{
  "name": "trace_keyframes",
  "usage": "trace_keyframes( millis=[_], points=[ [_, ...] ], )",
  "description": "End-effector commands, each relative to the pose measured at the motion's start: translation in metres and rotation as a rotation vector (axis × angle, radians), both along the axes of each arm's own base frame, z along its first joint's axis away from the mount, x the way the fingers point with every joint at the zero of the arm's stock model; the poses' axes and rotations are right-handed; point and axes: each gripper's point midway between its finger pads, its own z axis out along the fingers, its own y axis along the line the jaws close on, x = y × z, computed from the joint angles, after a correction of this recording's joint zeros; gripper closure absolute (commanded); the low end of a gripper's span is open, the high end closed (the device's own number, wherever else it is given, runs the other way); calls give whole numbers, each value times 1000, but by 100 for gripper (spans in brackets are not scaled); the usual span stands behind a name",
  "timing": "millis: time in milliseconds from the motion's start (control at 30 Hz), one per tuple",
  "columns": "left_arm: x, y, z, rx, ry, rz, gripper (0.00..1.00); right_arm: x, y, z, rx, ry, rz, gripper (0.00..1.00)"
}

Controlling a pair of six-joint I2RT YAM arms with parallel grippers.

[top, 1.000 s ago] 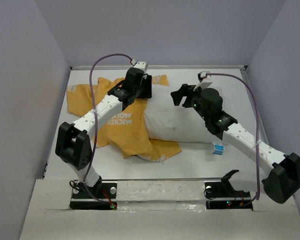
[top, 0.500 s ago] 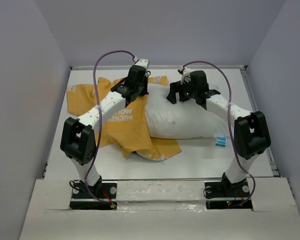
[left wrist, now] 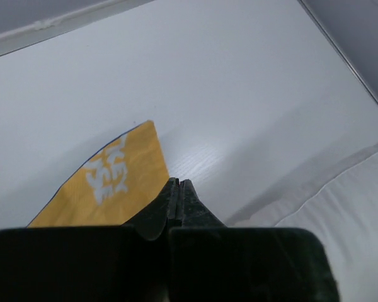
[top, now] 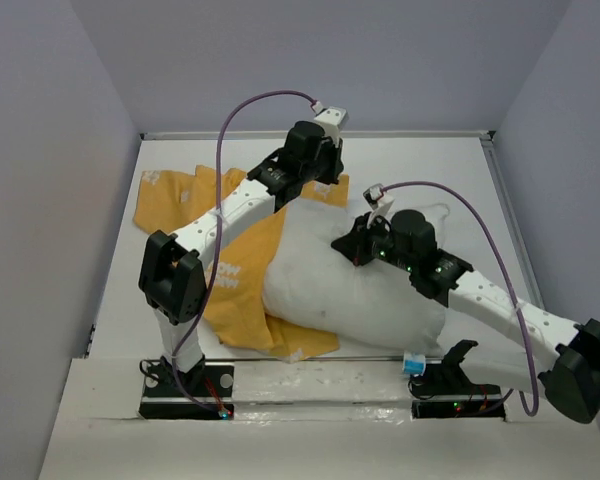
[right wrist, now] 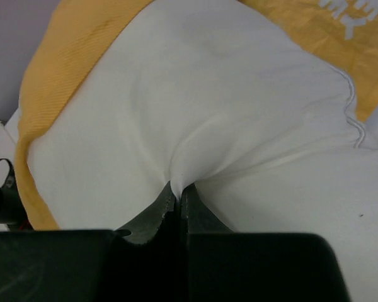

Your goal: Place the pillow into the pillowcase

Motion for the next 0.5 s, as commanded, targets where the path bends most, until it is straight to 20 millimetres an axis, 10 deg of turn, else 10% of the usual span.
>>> trace_keyframes(
  millis=[0,100,167,267,467],
  points=[
    [-42,-21,46,-41,-81,-132,100,-25,4,-1,60,86,-163,100],
    [-59,19,41,40,-101,11,99,-16,-17,-16,25,79,-323,100],
    [-70,70,27,102,-99,181,64,-3,-36,-20,-2,41,-443,100],
    [-81,123,7,155,-54,309,42,5,-39,-16,-33,4,-466,100],
    [-116,137,-23,192,43,247,39,7,-35,-16,-42,-6,-444,100]
  ],
)
